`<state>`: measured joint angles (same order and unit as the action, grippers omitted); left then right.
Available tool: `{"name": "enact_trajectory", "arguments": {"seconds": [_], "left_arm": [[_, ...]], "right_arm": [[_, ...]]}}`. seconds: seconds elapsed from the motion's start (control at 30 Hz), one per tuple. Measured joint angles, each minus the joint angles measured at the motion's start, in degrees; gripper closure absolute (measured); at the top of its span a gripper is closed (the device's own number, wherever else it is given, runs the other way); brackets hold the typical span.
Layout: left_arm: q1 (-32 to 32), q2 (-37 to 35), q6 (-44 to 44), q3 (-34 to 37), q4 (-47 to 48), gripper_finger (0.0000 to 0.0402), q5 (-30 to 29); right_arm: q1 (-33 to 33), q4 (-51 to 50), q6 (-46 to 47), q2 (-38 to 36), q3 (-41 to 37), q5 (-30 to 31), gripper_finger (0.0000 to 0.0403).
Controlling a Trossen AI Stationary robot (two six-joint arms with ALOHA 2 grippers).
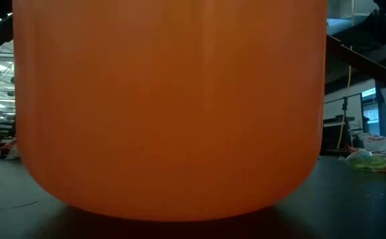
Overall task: Sort candy
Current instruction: Put the orange candy into the pink bucket
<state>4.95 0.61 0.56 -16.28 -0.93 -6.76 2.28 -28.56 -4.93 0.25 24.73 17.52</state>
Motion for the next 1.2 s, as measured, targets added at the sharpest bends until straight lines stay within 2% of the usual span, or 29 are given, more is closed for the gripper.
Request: {"name": "enact_trajectory", "arguments": {"seconds": [0.3,0.5,0.73,0.97,1.2], "left_arm": [[-0.02,0.01,0.02,0.0,0.0,0.0395,0.0],[0.0,0.0,0.04,-0.01,0.0,0.0395,0.0],[0.0,-0.01,0.04,0.01,0.0,0.0395,0.0],[0.0,0.01,0.21,0.0,0.0,0.0395,0.0],[-0.01,0.0,3.04,-0.01,0.0,0.0395,-0.04]], "right_arm": [[-0.02,1.83,0.11,0.0,-0.02,-1.66,0.0402],[0.0,12.5,0.43,0.5,-0.06,-2.17,0.0402],[0.0,23.14,5.34,1.13,-0.07,-3.49,0.0402],[-0.01,26.3,5.32,4.23,-0.07,-0.92,0.0402],[-0.01,25.56,4.84,11.05,-0.09,3.08,0.0402]]}}
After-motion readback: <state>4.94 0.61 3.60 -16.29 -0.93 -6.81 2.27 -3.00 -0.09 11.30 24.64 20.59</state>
